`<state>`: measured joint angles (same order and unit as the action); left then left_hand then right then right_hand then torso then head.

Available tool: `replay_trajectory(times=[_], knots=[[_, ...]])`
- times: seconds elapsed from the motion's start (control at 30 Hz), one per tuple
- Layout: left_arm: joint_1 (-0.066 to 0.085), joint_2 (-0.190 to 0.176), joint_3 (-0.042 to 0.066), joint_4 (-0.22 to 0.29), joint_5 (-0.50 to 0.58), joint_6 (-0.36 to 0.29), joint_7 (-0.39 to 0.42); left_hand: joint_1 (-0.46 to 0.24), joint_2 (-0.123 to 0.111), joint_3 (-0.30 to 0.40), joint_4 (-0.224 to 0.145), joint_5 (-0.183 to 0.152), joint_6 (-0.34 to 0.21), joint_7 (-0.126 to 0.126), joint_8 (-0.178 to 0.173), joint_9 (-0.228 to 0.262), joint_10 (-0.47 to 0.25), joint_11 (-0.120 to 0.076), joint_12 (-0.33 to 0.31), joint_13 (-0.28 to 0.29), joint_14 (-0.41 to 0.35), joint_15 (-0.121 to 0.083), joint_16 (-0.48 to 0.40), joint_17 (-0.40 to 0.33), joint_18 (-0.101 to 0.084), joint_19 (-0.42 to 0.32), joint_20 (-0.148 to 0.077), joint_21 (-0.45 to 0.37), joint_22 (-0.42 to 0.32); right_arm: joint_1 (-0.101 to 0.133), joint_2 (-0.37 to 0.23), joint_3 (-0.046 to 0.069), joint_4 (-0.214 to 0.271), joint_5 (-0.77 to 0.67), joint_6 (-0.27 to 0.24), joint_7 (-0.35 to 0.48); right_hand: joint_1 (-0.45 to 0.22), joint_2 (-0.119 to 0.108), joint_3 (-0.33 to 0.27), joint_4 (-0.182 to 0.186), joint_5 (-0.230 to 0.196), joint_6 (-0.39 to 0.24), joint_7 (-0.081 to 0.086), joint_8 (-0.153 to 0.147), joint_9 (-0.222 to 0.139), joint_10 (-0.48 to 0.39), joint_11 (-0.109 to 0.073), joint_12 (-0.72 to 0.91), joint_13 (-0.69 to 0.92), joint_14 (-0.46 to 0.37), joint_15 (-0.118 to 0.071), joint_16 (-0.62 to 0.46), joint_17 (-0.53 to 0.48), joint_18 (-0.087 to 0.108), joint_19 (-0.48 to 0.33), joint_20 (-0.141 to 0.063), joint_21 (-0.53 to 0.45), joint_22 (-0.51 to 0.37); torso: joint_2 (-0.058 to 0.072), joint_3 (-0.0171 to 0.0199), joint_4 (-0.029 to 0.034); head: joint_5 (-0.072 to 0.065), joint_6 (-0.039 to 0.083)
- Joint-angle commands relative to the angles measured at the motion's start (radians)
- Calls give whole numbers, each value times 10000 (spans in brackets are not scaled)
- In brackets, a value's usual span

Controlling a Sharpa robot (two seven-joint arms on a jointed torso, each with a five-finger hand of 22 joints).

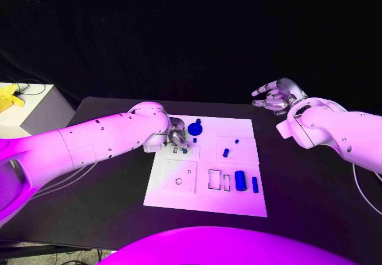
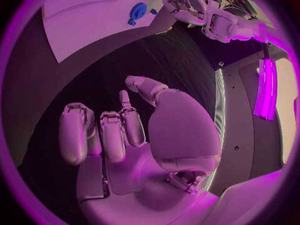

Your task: Assemble the parts on the task board

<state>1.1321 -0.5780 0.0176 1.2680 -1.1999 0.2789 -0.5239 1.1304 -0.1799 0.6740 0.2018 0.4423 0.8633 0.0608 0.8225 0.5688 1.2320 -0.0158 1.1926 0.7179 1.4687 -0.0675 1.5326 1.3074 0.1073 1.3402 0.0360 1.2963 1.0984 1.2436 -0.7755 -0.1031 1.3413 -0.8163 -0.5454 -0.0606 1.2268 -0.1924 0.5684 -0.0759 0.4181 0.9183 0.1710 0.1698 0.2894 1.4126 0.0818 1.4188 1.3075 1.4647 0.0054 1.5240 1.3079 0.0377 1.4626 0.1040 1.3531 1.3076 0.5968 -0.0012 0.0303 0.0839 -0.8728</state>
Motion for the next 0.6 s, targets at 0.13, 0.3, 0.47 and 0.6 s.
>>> replay_trajectory(times=[0.13,0.3,0.47,0.6], knots=[[-102,87,-46,-37,-6,184,32,-2,99,2103,-2172,26,46,-16,-51,-13,18,-16,4,17,804,-76,44,1888,-68,34,-2,51,9,-6,-8,1,40,-46,138,40,53,-68,-25,47,38,-48,13,54,-12,-73,10,-43,824,805,-23,-49,1728,90,390,-26,-43,1649,6,15,-3,-26,2],[-113,83,-48,-42,32,429,23,-21,90,2094,-2166,21,51,-13,-59,-11,49,-13,32,85,812,-74,56,1915,-66,27,-2,45,-2,-9,-11,0,38,-45,139,39,53,-68,-25,47,38,-48,13,54,-12,-73,10,-43,824,805,-23,-49,1728,90,390,-26,-43,1649,4,16,1,-38,2],[-120,68,-49,-45,43,573,18,-71,69,2063,-2146,16,66,-11,-77,-7,72,-9,41,121,814,-68,58,1921,-67,22,0,44,-5,-12,-17,-1,49,-44,135,42,53,-68,-25,47,38,-48,13,54,-12,-73,10,-43,824,805,-23,-49,1728,90,390,-26,-43,1649,-6,10,2,-51,2],[-123,44,-51,-36,5,551,20,-78,68,2060,-2143,17,69,-12,-80,-6,85,-9,52,149,815,-67,60,1926,-70,30,1,54,12,-13,-22,-2,55,-43,132,40,53,-68,-25,47,38,-48,13,54,-12,-73,10,-43,824,805,-23,-49,1728,90,390,-26,-43,1649,-14,7,10,-38,2]])
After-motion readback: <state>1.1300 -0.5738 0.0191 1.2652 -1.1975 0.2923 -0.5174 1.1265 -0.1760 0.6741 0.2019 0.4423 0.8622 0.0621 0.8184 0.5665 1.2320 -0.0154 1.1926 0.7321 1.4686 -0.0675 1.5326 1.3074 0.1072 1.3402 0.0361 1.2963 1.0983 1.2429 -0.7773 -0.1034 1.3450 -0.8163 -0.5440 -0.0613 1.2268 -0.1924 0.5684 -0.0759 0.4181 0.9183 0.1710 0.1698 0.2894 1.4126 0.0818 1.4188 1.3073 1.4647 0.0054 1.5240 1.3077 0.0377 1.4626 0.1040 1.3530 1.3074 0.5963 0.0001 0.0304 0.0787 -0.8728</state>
